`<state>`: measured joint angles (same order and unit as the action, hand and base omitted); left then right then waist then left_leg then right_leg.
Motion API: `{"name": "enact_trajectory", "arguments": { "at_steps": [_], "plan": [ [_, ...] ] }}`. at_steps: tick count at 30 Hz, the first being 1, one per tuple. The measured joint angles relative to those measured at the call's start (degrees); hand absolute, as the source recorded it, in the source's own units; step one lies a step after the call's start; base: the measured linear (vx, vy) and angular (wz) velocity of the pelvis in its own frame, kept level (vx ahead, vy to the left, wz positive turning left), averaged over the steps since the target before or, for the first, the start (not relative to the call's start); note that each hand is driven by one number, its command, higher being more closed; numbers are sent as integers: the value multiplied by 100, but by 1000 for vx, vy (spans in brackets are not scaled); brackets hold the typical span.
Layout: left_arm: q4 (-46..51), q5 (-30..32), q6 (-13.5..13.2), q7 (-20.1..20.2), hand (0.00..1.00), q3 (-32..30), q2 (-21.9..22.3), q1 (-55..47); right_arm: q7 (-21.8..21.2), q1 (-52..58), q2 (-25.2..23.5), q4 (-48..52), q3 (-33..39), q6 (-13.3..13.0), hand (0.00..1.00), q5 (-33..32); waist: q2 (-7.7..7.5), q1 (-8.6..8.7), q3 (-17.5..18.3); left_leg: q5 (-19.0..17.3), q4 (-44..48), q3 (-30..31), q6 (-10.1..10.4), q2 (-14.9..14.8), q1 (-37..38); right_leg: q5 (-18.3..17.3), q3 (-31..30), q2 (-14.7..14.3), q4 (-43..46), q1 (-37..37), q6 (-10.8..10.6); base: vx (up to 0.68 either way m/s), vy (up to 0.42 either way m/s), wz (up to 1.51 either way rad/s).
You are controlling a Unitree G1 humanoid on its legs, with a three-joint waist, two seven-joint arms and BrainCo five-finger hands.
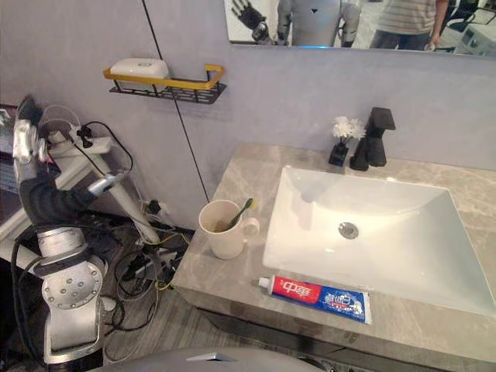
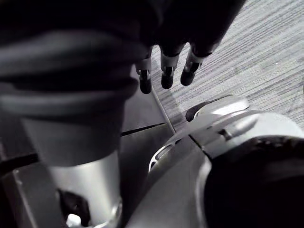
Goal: Organize washtable
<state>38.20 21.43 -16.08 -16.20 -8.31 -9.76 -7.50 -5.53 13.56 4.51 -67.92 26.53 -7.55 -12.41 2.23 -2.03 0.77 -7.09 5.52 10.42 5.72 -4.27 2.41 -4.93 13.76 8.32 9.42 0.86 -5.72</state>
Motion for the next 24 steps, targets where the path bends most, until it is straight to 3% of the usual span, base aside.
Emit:
{"name": "enact_trajectory", "arguments": {
  "at_steps": [7, 9, 11, 14, 16, 24],
  "plan": [
    [543, 244, -279, 554, 0, 679, -464, 108, -82, -44, 114, -169, -154, -4, 0, -1, 23, 64, -45, -2, 30, -7, 0, 0, 56, 63, -14, -18, -106, -127, -28, -59, 16, 0],
    [681, 178, -326, 786, 0, 1115, -688, 150, -115, -90, 169, -220, -285, 11, 0, -1, 26, 110, -50, -2, 27, -13, -1, 0, 54, 142, -11, -33, -229, -181, -22, -48, 26, -1],
    [701, 121, -434, 1062, 0, 2019, -965, 419, -128, -106, 234, -239, -415, 10, 0, -1, 33, 168, -53, -1, 22, -36, -2, 0, 36, 231, -18, -56, -421, -243, -17, -39, 27, -5],
    [686, -40, -484, 1584, 0, 2868, -1226, 943, -132, -130, 247, -241, -457, 22, 0, -1, 41, 231, -60, -1, 2, -67, -2, -1, 32, 363, -39, -83, -617, -303, -7, -17, 15, -6],
    [638, -92, -492, 1771, 0, 3192, -1329, 1165, -133, -165, 277, -241, -557, 35, 0, -1, 42, 310, -60, 6, -7, -70, 4, -2, 17, 402, -40, -91, -676, -309, -9, -3, 3, -2],
    [-535, -79, -271, 2369, 0, 4831, -1249, 2292, -188, -289, 354, -284, -672, 78, 0, 1, 42, 336, -87, 30, -19, -42, -18, -2, -13, 446, -13, -95, -696, -310, -1, 25, -7, 3]
  ]
}}
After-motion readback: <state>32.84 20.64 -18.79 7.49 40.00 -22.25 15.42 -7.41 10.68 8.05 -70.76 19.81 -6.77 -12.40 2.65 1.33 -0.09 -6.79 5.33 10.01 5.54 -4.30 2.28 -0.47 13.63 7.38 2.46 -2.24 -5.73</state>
